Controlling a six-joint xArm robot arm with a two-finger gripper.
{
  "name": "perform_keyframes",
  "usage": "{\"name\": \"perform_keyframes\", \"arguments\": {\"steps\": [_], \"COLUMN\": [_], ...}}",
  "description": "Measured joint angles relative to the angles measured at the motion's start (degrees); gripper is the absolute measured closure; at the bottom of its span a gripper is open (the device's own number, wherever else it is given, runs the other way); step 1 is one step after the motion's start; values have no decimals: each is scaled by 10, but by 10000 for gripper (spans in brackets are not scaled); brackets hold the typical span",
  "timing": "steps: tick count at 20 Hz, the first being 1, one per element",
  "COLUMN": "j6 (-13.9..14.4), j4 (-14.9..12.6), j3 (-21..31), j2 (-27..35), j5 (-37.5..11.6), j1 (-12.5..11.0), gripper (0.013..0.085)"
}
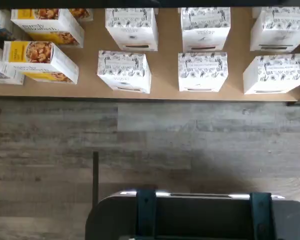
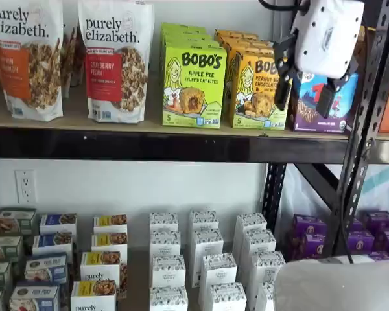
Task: Pick the green box on the top shelf, the fourth from the left
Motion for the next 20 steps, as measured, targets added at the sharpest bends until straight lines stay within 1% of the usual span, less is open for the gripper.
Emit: {"name": "perform_keyframes", "arguments": {"steps": [7,12,15,18,20], "j6": [54,77,96,110,123], "j4": [-22,-27,-42,-51,-58], "j3": [2,-1,-4,-4,-7], "j2": [7,19,30,39,50], "j5": [-29,-42,-60,-81,-97], "j1": [63,88,112,129,144], "gripper": [130,130,130,130,130]}}
